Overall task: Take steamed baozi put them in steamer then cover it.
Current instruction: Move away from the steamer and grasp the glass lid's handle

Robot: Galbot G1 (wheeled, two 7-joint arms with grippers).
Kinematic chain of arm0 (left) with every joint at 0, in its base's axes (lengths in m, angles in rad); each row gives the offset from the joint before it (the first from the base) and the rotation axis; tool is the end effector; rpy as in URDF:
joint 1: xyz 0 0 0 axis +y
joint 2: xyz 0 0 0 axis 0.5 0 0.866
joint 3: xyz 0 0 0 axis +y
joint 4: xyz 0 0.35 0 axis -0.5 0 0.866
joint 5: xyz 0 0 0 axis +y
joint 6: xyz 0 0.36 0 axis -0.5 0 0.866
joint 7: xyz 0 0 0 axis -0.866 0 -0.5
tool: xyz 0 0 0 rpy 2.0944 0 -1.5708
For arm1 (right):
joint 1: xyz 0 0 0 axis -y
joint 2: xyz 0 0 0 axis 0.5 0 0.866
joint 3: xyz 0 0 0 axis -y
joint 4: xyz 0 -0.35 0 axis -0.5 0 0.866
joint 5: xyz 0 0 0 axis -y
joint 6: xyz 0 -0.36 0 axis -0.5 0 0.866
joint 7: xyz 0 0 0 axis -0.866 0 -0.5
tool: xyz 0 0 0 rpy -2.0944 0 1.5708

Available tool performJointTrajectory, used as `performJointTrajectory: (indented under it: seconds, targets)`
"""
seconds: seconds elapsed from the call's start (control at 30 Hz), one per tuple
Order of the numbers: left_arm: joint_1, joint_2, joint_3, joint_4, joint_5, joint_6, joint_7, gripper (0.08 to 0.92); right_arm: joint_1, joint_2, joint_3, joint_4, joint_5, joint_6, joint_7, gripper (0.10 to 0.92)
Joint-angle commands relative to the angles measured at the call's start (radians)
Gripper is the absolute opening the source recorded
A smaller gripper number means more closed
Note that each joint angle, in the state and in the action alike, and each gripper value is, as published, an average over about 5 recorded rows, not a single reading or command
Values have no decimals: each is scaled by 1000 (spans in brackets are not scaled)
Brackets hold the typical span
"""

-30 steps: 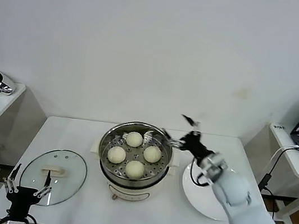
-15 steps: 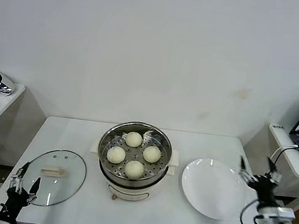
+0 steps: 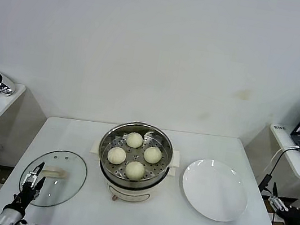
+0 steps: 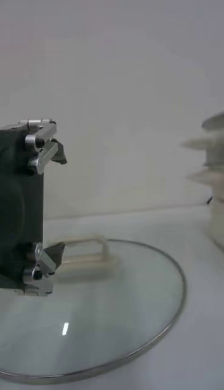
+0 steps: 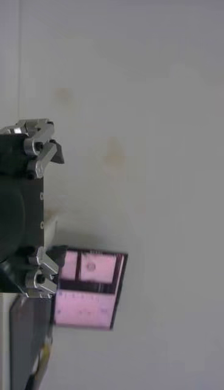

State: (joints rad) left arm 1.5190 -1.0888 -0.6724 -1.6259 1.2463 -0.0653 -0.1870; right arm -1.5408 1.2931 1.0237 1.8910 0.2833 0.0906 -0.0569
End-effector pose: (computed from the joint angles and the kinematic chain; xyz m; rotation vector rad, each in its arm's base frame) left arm 0.1949 0.2003 -0.4002 -0.1984 -1.9380 -2.3054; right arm 0.1775 -0.2225 -0.3030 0.4514 3.0603 -0.2829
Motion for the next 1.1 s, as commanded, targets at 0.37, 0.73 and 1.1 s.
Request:
performJointTrajectory:
  seconds: [0.37,0.73,1.1]
  targets:
    - [-240,22,91,192,70,-1,0,823,-83,48,55,20,-30,29,7,823]
    - [-263,16,100,238,42,-4,1,802,-98,61,55,30,-44,35,1,823]
    - [-266,14,100,251,20,-12,-1,507,-107,67,43,37,-56,42,-2,823]
